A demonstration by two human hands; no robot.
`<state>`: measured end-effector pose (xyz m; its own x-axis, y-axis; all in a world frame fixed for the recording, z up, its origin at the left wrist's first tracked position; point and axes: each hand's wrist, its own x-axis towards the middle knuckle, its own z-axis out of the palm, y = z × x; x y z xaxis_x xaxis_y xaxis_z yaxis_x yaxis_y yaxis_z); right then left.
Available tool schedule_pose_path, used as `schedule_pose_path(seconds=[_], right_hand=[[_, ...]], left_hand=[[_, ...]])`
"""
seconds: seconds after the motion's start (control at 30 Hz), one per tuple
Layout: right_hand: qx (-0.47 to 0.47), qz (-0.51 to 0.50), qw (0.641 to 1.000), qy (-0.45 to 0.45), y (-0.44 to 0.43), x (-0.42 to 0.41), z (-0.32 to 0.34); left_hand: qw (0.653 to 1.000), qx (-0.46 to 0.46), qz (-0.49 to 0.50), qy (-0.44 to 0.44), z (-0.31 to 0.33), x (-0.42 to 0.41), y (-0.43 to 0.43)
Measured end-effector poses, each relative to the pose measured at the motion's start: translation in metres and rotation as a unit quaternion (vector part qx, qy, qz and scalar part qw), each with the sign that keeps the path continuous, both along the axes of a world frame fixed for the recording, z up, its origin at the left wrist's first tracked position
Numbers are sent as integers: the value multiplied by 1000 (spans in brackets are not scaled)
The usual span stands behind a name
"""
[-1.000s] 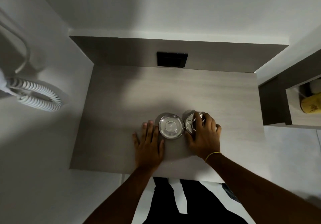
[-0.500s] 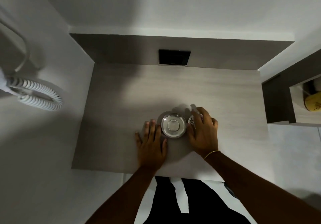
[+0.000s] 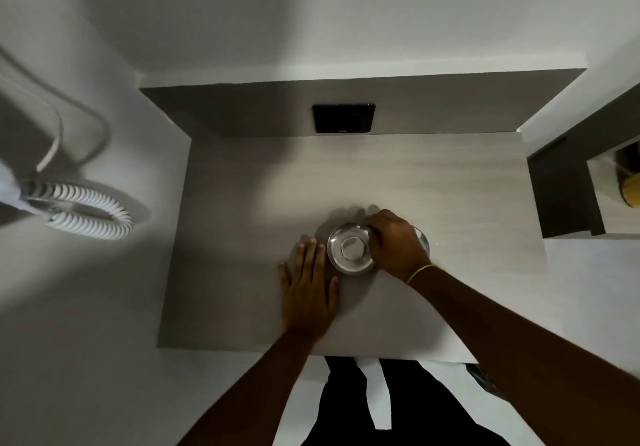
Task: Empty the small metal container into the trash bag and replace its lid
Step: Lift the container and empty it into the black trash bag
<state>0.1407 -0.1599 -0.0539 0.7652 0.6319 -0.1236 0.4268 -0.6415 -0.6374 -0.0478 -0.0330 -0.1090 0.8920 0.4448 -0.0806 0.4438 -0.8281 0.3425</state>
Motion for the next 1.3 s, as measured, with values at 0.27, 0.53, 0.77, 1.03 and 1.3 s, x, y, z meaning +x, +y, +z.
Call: schedule_pose_path(seconds=[0.27, 0.53, 0.77, 1.03, 1.3], right_hand=[[99, -245, 962, 71, -106, 18, 23], [232, -491, 825, 157, -297, 4, 19], [232, -623, 738, 113, -452, -69, -25], [-71, -510, 857, -24, -522, -124, -152], [-205, -304, 929, -37, -533, -106, -275]], left_hand=[[983, 12, -167, -68, 40, 95, -19], [924, -14, -380, -51, 73, 181, -185], [832, -111, -543, 1, 52, 153, -354], [768, -131, -615, 125, -60, 56, -436], [801, -89, -554, 210, -152, 26, -405]])
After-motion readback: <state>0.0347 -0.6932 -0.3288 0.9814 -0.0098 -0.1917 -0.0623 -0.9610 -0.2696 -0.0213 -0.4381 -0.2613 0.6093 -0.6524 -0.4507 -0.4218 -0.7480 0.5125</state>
